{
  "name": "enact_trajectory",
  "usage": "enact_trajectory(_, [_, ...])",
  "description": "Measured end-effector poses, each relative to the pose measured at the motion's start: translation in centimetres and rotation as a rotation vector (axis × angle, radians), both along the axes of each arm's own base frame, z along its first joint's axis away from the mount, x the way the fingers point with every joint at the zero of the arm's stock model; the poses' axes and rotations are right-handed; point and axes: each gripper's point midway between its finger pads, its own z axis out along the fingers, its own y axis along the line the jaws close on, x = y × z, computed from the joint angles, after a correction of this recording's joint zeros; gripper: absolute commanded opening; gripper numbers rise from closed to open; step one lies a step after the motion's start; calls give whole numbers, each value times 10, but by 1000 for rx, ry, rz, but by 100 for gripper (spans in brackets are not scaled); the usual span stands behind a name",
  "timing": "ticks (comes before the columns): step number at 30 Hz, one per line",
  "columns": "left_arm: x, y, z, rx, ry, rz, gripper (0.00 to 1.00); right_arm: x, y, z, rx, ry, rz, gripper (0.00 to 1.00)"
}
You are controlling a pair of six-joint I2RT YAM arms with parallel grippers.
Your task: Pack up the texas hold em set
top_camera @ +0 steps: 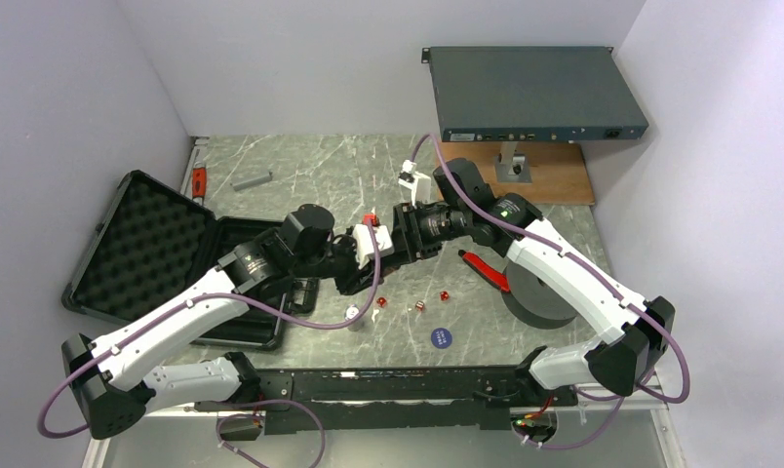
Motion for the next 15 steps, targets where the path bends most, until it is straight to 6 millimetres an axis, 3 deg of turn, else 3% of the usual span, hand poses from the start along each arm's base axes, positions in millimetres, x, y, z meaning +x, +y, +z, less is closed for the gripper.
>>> enact_trajectory(2, [1,0,0,2,-3,5,0,0,0,0,0,-1,-1,41])
enact_trajectory(5, [2,0,0,3,-9,15,0,2,0,0,0,-7,-6,63])
enact_trajectory(10, [10,6,-6,30,-20,63,0,2,-1,8,16,-20,-26,82])
enact_trajectory(15, [15,16,-14,50,-18,131,0,8,-5,33,38,-88,-69,86])
